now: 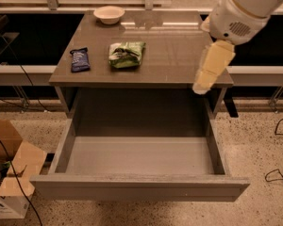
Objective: Place green jalapeno chip bag into top drawer
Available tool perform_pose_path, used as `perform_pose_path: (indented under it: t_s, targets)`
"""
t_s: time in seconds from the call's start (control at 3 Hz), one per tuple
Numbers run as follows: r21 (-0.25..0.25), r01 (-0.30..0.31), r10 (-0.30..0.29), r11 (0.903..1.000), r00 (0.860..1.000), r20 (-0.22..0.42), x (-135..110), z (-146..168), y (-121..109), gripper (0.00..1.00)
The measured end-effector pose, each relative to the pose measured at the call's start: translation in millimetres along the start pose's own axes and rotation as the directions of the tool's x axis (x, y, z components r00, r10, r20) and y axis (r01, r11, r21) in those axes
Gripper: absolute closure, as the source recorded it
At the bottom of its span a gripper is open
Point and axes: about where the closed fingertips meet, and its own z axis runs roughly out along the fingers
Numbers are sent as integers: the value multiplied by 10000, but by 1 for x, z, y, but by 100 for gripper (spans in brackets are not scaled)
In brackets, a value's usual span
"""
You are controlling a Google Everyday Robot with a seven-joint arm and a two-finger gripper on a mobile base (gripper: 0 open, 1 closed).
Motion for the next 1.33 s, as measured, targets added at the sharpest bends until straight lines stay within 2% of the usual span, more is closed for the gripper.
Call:
perform_pose_path:
  t_s: [0.33, 0.67, 1.0, 1.33]
  targets:
    - [3, -109, 109, 9999, 9984, 561, -28, 16, -37, 0]
    - [3, -109, 109, 9999, 9984, 561, -28, 16, -37, 0]
    - [113, -507, 498, 9986, 9962, 721, -37, 38, -43, 0]
    - [-112, -767, 775, 9970, 9895, 1224, -72, 92, -64, 0]
